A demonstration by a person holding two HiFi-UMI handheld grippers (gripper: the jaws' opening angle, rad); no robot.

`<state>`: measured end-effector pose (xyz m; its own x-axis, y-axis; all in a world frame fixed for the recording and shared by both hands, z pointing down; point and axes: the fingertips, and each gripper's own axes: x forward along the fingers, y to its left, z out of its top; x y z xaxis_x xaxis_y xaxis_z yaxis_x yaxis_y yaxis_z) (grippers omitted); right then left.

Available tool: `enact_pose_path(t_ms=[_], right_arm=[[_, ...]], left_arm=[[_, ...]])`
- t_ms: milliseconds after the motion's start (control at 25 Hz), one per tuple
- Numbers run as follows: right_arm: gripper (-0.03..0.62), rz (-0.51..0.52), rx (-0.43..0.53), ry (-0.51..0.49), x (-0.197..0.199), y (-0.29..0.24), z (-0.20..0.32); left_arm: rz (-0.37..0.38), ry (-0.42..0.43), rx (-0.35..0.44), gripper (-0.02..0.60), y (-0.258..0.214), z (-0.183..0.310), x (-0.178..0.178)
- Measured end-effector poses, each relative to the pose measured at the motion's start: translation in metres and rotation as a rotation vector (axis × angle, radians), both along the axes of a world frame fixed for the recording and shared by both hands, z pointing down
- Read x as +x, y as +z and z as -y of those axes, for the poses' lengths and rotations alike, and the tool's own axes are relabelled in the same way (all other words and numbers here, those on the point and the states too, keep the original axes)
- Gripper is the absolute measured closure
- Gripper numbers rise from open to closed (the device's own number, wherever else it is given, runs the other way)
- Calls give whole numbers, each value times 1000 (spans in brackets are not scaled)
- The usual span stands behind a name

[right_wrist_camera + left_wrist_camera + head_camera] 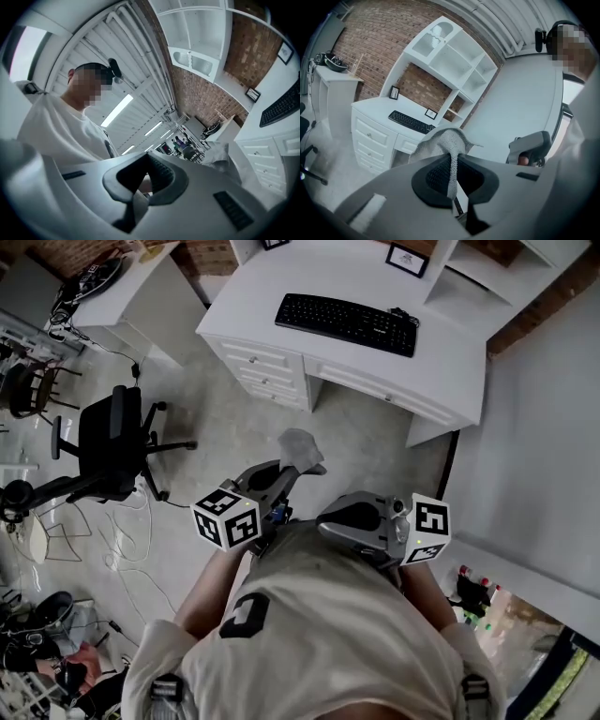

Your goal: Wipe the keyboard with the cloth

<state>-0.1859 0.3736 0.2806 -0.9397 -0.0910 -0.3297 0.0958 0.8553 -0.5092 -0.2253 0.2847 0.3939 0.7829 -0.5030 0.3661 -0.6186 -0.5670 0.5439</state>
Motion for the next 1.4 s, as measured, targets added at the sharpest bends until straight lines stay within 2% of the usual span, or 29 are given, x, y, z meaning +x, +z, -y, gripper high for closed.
enact_pose_path(t_ms=[280, 400, 520, 720, 880, 1000, 1160, 1400], right_arm=[[589, 229, -74, -128, 56, -12, 14], [589, 268, -76, -168, 70, -16, 17], [589, 257, -78, -143, 83, -15, 29], [589, 251, -147, -11, 116, -11, 57], [589, 215, -162, 24, 130, 5, 87], [589, 167, -159, 40, 128, 10, 99], [589, 113, -179, 67, 124, 19, 118], [589, 58, -235, 130, 112, 34, 171]], left_arm=[[13, -39, 7, 572, -8, 24, 33], [25, -51, 2, 572, -9, 30, 42], [60, -63, 6, 572, -9, 38, 51], [172, -90, 11, 572, -9, 49, 58], [233, -121, 17, 572, 6, 75, 59], [239, -156, 7, 572, 10, 88, 46], [196, -192, -51, 572, 24, 107, 25], [272, -202, -37, 572, 42, 165, -14]])
